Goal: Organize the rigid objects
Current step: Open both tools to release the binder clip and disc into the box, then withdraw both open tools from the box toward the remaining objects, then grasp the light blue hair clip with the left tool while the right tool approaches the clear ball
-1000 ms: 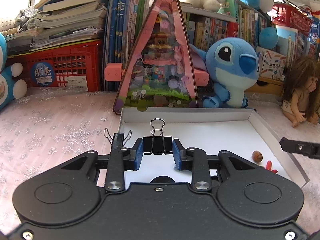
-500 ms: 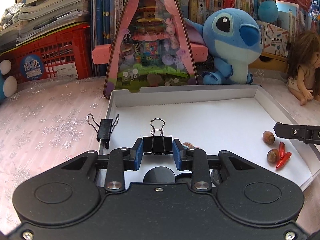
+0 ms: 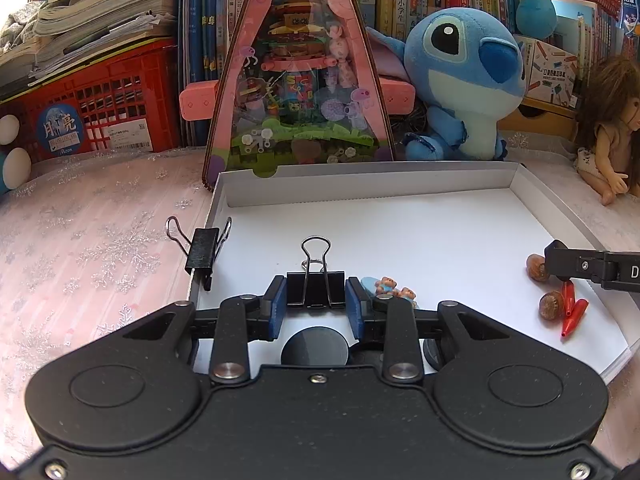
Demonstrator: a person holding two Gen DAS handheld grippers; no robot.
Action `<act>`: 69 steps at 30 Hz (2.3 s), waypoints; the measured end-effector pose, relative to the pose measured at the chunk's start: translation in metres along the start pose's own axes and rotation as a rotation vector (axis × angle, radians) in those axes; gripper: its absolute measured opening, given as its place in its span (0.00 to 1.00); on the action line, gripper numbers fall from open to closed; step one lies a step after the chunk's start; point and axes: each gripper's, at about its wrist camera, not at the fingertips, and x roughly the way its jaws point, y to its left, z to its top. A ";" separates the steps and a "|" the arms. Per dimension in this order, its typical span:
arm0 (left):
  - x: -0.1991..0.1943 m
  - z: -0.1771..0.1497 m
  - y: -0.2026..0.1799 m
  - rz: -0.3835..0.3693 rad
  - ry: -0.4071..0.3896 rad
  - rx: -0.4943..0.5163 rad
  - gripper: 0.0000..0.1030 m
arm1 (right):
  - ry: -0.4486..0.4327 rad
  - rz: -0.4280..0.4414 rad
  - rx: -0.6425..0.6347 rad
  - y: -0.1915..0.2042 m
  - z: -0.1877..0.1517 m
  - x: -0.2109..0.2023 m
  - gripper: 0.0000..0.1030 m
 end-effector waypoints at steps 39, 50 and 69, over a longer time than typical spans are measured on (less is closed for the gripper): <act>-0.139 -0.073 -0.033 -0.199 -0.133 0.111 0.81 | -0.175 0.105 -0.255 0.018 -0.073 -0.112 0.75; -0.176 -0.111 -0.035 -0.270 -0.110 0.119 0.81 | -0.181 0.112 -0.306 0.017 -0.104 -0.131 0.77; -0.188 -0.164 -0.059 -0.345 -0.034 0.139 0.54 | -0.170 0.109 -0.285 0.006 -0.132 -0.141 0.80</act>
